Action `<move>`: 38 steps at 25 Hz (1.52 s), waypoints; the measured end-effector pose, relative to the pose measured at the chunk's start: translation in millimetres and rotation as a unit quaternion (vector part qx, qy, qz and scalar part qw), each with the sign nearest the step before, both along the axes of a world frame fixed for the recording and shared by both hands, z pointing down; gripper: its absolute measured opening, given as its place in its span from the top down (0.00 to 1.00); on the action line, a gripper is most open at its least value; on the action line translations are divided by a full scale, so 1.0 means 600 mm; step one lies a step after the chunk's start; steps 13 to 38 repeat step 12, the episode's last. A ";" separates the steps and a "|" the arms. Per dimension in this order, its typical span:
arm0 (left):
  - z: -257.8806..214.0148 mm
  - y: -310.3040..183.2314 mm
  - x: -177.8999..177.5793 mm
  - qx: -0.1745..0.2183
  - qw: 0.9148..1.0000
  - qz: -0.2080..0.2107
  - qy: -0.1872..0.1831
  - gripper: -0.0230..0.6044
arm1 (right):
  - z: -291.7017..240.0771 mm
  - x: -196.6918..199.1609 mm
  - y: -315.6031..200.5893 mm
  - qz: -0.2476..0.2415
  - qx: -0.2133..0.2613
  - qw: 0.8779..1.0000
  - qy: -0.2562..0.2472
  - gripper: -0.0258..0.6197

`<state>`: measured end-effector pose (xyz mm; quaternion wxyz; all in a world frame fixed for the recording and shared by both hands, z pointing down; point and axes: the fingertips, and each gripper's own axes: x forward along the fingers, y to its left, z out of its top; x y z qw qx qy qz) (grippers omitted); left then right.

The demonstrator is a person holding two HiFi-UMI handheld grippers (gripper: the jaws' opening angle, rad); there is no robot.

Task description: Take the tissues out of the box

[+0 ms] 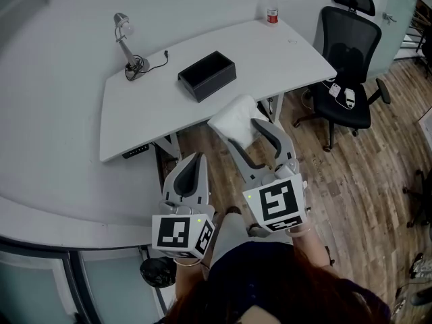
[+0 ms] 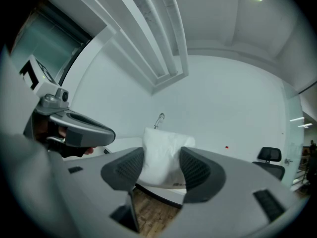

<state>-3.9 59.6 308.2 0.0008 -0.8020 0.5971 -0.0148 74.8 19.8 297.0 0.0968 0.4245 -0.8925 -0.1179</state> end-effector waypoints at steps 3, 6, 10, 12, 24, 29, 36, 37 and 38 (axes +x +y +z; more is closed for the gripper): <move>0.005 0.003 -0.005 -0.003 1.000 -0.002 0.002 0.92 | 0.006 -0.001 0.003 0.000 -0.002 1.000 0.003 0.59; 0.009 0.003 -0.008 -0.004 1.000 -0.003 0.002 0.92 | 0.010 -0.001 0.006 0.000 -0.004 1.000 0.005 0.59; 0.018 0.008 -0.004 -0.011 1.000 -0.003 0.001 0.92 | 0.016 0.004 0.007 0.000 -0.003 1.000 0.006 0.59; 0.022 0.010 -0.002 -0.015 1.000 -0.003 0.001 0.92 | 0.019 0.007 0.007 0.000 -0.004 1.000 0.006 0.59; 0.022 0.010 -0.002 -0.015 1.000 -0.003 0.001 0.92 | 0.019 0.007 0.007 0.000 -0.004 1.000 0.006 0.59; 0.022 0.010 -0.002 -0.015 1.000 -0.003 0.001 0.92 | 0.019 0.007 0.007 0.000 -0.004 1.000 0.006 0.59; 0.022 0.010 -0.002 -0.015 1.000 -0.003 0.001 0.92 | 0.019 0.007 0.007 0.000 -0.004 1.000 0.006 0.59; 0.022 0.010 -0.002 -0.015 1.000 -0.003 0.001 0.92 | 0.019 0.007 0.007 0.000 -0.004 1.000 0.006 0.59; 0.022 0.010 -0.002 -0.015 1.000 -0.003 0.001 0.92 | 0.019 0.007 0.007 0.000 -0.004 1.000 0.006 0.59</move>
